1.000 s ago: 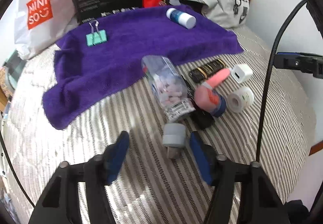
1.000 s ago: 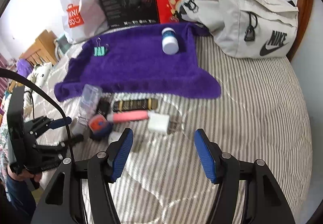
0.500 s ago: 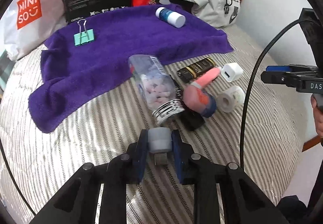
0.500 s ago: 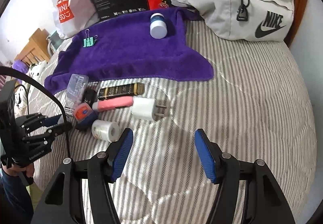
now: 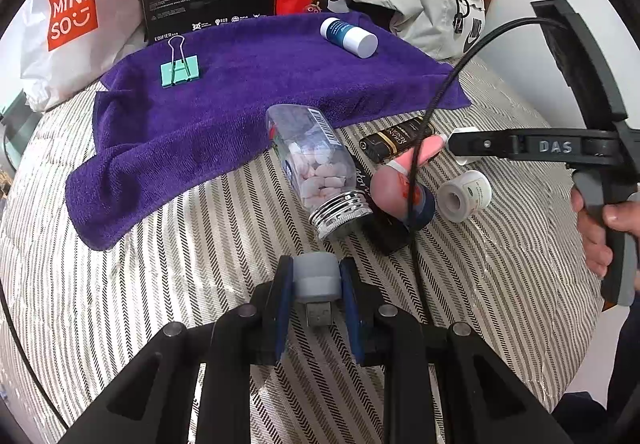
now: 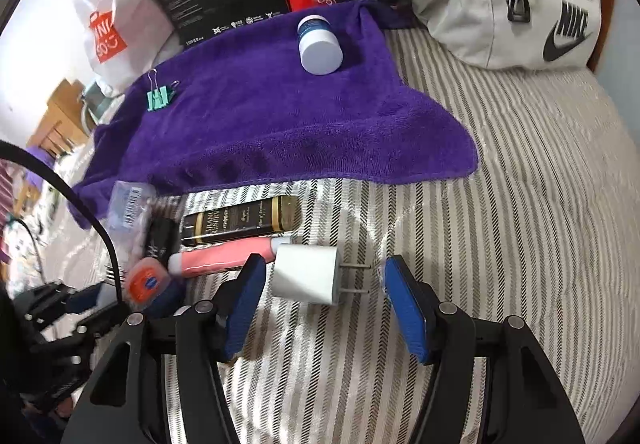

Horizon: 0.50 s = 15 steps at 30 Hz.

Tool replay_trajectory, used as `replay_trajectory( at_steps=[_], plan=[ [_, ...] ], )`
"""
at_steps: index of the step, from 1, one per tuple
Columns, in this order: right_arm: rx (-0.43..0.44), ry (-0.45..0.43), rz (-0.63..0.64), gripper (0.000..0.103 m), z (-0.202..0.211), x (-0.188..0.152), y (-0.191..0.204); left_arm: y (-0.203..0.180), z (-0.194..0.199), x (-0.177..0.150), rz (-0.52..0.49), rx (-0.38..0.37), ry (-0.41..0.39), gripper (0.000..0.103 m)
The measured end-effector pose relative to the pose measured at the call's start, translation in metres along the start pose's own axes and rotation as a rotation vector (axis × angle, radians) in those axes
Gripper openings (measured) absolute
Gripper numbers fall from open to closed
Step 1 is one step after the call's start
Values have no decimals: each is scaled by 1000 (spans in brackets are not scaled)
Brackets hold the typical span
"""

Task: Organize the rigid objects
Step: 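Grasp the white USB plug with the left tool while the right tool grasps the white charger, then set the USB plug by the clip with the left tool while the right tool sets the charger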

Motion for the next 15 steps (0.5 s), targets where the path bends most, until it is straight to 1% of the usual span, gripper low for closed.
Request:
replay_trajectory(
  at_steps=[1, 5, 6, 8, 11, 15],
  plan=[
    [-19, -4, 16, 51, 0, -1, 0, 0, 0, 0, -3, -1, -1, 23],
    [-22, 11, 16, 45, 4, -4, -11, 1, 1, 0, 1, -6, -5, 23],
    [-36, 13, 8, 45, 4, -4, -16, 1, 1, 0, 2, -6, -7, 23],
    [-38, 12, 12, 45, 3, -3, -21, 0, 1, 0, 3, -5, -14, 23],
    [-50, 3, 27, 45, 2, -2, -18, -1, 1, -1, -6, 8, -20, 23],
    [-102, 1, 71, 44, -1, -2, -11, -3, 1, -2, -18, 26, -25, 23]
  ],
)
Point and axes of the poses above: each gripper's, at about its wrist camera, not at the fingertips, and z roughly against the way its jaws point, y to its left, x to its top, the point moved 5 cm from there along -z, roughly the way its jaws point, and after that the axes turned 3 degrees about -z, right-handed, at the moved point
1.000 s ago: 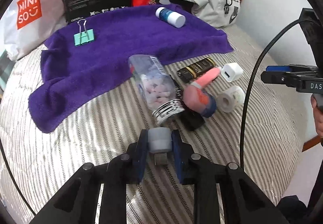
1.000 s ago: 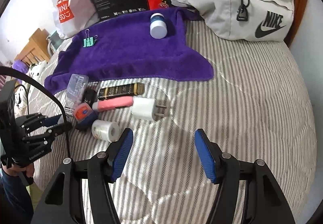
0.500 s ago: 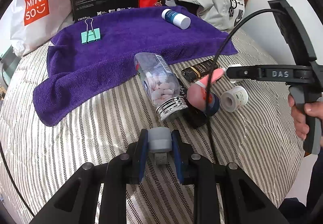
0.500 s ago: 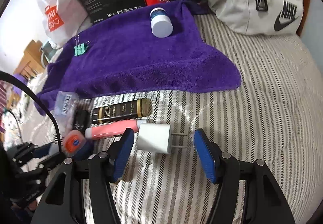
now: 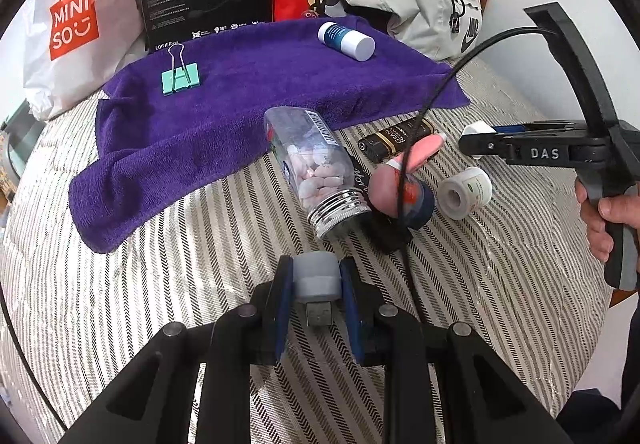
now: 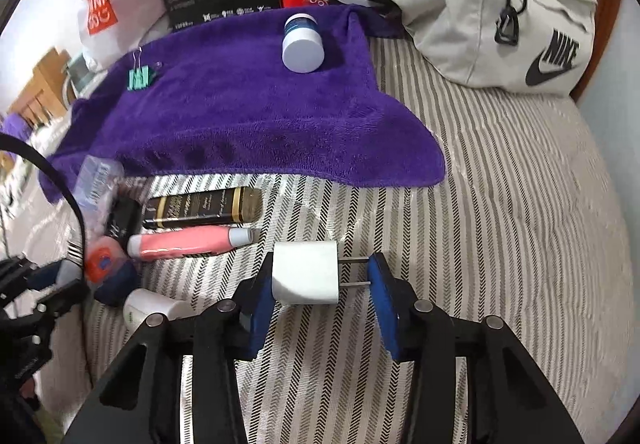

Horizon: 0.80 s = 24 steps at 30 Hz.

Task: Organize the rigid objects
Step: 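Set the USB plug by the clip with the left tool while the right tool sets the charger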

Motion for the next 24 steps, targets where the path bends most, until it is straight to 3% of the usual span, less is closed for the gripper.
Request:
replay_trajectory(
  at_steps=[10, 20, 24],
  plan=[
    [89, 35, -33, 44, 10, -2, -4, 1, 1, 3, 18, -16, 14, 23],
    [148, -11, 3, 44, 33, 18, 10, 13, 8, 17, 39, -3, 9, 23],
    [173, -40, 25, 44, 43, 31, 20, 17, 14, 26, 50, -31, 5, 23]
  ],
)
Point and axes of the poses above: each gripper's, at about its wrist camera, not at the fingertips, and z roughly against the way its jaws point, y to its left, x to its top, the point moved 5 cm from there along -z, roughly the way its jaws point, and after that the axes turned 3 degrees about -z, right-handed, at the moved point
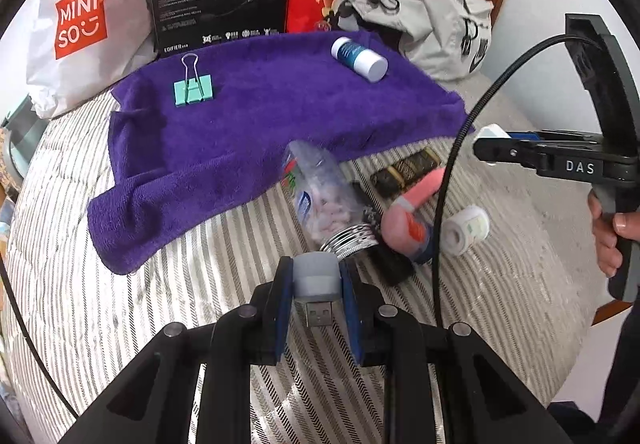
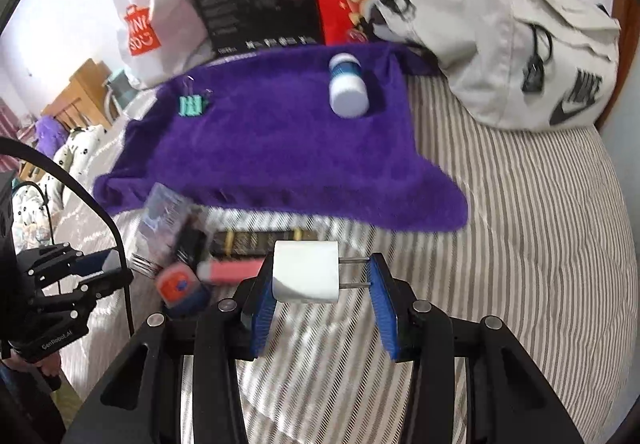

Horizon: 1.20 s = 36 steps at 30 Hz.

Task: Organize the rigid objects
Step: 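Set the USB plug by the clip with the left tool while the right tool sets the charger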

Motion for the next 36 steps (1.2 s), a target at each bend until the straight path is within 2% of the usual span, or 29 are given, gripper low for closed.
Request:
replay_trajectory(
  at_steps=[3, 5, 18, 31, 36],
  plan=[
    [28, -26, 17, 44, 6, 9, 9, 2, 10, 7, 1, 14, -27, 23],
    [40, -28, 26, 44, 6, 14, 12, 5, 14, 10, 12, -3, -37, 23],
    [57, -26, 34, 44, -7, 30, 16, 33, 26, 23, 49, 7, -64, 23],
    [34, -22, -5, 44, -46, 76, 1, 83, 4, 73, 124, 29, -112, 23],
    [-14, 0, 13, 44, -73, 90, -9, 98, -11, 92, 147, 38, -119, 23]
  ],
)
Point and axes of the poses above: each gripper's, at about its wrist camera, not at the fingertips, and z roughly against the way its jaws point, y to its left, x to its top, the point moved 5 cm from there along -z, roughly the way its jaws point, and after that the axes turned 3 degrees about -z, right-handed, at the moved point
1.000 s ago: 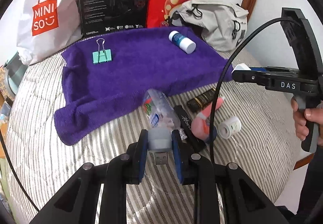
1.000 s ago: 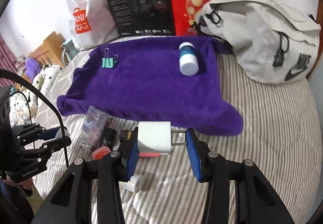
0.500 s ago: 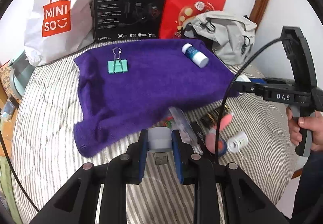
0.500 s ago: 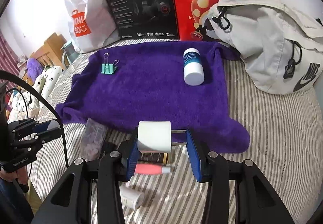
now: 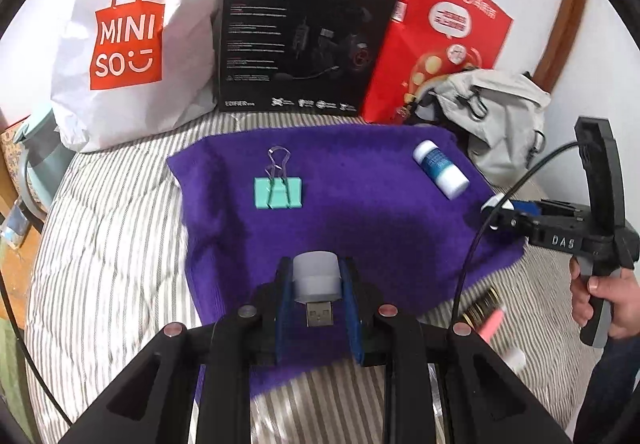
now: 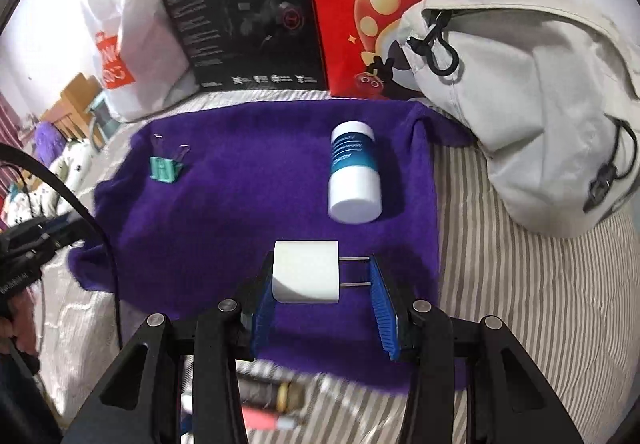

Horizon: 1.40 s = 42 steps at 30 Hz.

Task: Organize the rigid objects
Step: 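Set the USB plug by the clip with the left tool while the right tool sets the charger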

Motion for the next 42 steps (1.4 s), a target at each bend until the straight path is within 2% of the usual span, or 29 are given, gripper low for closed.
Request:
replay_trajectory(
  at_steps=[6, 12, 16, 25, 30, 33, 35, 36, 37, 42],
  plan=[
    [-34, 32, 7, 44, -26, 4, -9, 10, -27, 13, 6, 19, 5, 23],
    [-50, 36, 37, 44, -35, 5, -6, 20, -54, 20, 13, 21, 36, 23],
    [-72, 30, 70, 44, -37, 4, -2, 20, -68, 23, -9, 48, 60, 23],
    [-49, 32, 103, 48, -32, 0, 0, 20, -86, 19, -56, 103, 93, 23],
    [-20, 41, 64, 49, -19, -5, -3, 18, -87, 18, -74, 125, 99, 23],
    [-5, 38, 43, 50, -7, -10, -6, 14, -86, 16, -85, 134, 103, 31],
    [-10, 24, 31, 53, 5, -13, -9, 9, -86, 14, -95, 132, 112, 52],
    [-19, 15, 28, 54, 10, -14, -10, 7, -85, 12, -100, 137, 116, 58],
    [-22, 7, 25, 54, 16, -16, -11, 5, -85, 11, -106, 143, 117, 61],
    [-23, -26, -6, 58, 50, -32, -14, 3, -76, 8, -94, 186, 133, 62]
  ],
)
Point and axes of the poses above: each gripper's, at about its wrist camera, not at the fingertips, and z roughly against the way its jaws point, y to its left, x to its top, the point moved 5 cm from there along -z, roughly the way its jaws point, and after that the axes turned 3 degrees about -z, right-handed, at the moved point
